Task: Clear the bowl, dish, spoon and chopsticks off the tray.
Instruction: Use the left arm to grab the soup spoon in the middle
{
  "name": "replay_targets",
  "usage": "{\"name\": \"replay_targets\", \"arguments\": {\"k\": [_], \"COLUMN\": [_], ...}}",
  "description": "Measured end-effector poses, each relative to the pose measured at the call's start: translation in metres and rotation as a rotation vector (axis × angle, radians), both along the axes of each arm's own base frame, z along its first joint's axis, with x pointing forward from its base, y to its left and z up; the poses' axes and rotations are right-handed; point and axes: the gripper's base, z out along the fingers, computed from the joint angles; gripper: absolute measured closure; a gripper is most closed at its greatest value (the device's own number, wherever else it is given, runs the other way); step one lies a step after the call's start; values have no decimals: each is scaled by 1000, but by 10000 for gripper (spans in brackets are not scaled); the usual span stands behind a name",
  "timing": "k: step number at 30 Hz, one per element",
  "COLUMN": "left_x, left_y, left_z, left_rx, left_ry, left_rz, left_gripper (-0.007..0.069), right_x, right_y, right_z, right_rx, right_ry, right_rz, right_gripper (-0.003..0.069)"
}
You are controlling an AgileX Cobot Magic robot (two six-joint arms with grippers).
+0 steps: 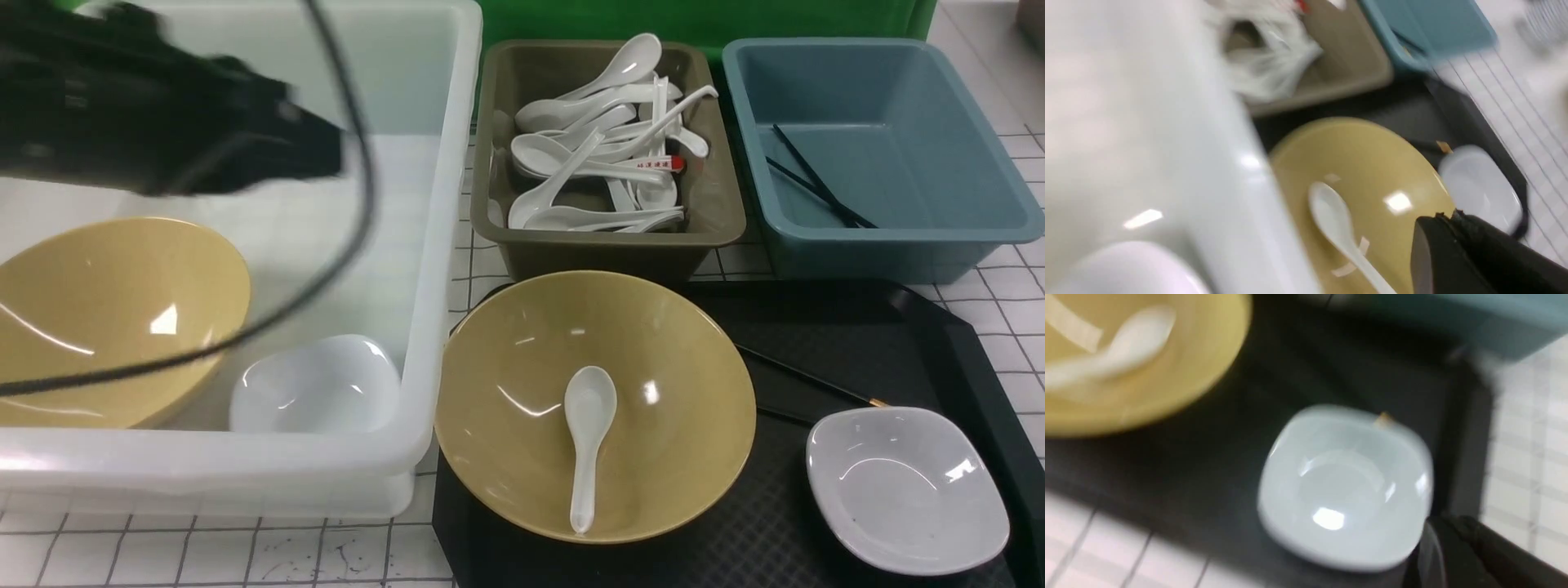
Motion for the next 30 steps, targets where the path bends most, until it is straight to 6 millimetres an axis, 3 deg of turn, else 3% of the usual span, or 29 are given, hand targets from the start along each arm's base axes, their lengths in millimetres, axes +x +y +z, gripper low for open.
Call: {"name": "replay_targets", "arguments": {"k": [5,10,13,17,18,20,24,26,30], "left_x": [7,17,27,44,45,57,67,69,72], "left_y": [-64,-125,-148,-169,-170,-181,-191,-197,-202], "left_z": [-26,-56,-70,-96,-97,-116,-135,-152,-179], "left_rx": [183,422,556,669,671,723,742,739,760], "left_ry": [103,120,114,192,192,247,295,347,412], "left_rz": [-172,-257,-273,-283,-282,-288,-289,-301,-303], "left_gripper": [631,620,570,412,401,259,116,78,96], "right_x": [12,27,36,44,45,48,49,49,49], "right_y": [8,15,16,17,17,17,18,18,19], "right_z": [-13,-21,-22,-21,-21,-20,-26,-30,-32], "right_rx": [-31,-45,-52,-48,-48,-45,-28,-14,5], "right_ry": [146,185,151,109,105,82,61,58,56], "right_rz": [87,125,127,117,116,111,100,93,86], "right_gripper": [624,624,624,624,624,624,622,622,622]}}
